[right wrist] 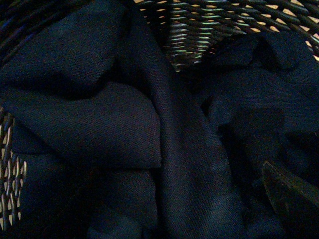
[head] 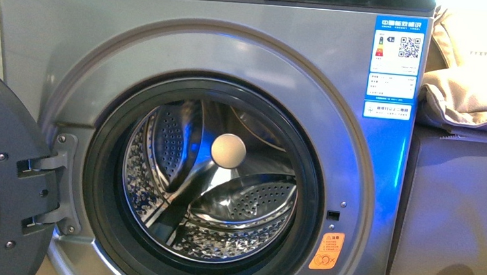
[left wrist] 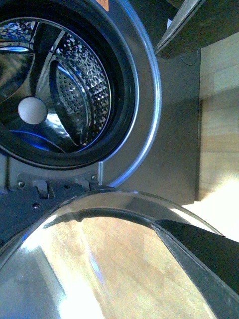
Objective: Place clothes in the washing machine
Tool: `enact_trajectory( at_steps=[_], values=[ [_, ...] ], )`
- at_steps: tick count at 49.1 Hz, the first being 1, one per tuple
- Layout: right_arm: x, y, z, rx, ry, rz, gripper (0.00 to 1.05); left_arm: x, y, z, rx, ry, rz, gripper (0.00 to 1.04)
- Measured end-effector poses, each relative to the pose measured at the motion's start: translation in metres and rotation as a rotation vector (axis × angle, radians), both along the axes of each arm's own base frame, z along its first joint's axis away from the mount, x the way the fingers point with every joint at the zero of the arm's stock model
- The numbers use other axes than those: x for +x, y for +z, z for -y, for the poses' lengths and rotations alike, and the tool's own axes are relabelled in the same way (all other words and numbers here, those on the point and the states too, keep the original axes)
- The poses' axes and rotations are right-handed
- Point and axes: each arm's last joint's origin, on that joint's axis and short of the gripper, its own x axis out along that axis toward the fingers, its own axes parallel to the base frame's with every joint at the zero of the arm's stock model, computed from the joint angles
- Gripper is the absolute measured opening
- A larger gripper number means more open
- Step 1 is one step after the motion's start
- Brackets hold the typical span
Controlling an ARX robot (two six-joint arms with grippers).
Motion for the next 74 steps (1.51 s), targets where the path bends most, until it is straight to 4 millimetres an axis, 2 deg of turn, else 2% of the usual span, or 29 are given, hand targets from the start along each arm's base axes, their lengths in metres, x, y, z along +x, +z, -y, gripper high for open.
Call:
enact_trajectory(
  at_steps=[14, 43, 74],
  values=[
    [-0.002, -0.021, 0.001, -0.007, -0.021, 0.005, 0.97, 0.000, 0.000, 0.000, 0.000, 0.000, 0.000, 0.98],
    [-0.008, -0.043, 0.013, -0.053, -0.056, -0.026, 0.97, 0.000, 0.000, 0.000, 0.000, 0.000, 0.000, 0.98],
    [-0.019, -0.070, 0.012, -0.067, -0.055, -0.087, 0.97, 0.000, 0.000, 0.000, 0.000, 0.000, 0.000, 0.98]
  ],
)
